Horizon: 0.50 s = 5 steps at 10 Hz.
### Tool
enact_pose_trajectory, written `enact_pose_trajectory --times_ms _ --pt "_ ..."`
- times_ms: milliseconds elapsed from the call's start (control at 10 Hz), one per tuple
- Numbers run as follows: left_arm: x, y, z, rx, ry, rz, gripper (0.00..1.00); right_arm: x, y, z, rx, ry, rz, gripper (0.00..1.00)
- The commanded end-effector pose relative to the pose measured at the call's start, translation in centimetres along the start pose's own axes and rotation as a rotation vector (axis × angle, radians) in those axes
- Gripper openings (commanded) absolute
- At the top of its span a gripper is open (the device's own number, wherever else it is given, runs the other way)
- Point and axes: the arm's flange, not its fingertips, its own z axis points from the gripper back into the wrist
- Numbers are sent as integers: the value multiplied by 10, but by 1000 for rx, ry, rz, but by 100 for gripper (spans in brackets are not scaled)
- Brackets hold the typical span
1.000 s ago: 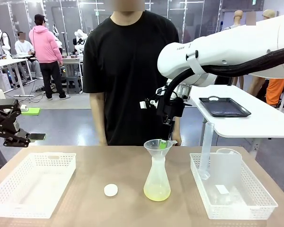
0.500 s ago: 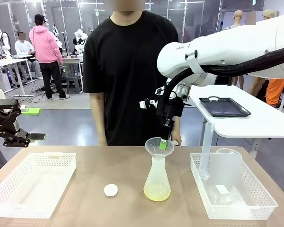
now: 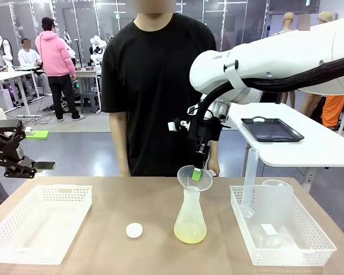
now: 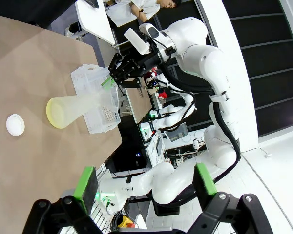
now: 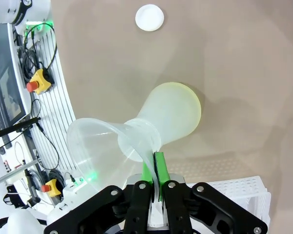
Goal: Prepare the solutions needed for the experiment.
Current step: Once the solution is in the Big flask , pick up the Plastic Funnel and place it back into the right Organizing basket.
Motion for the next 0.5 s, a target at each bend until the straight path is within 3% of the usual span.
enact_pose_trajectory --times_ms 0,400 --pt "2 -3 -2 -27 -9 8 100 0 0 0 -3 -2 0 1" --pt "2 -3 -2 -27 -9 8 100 0 0 0 -3 -2 0 1"
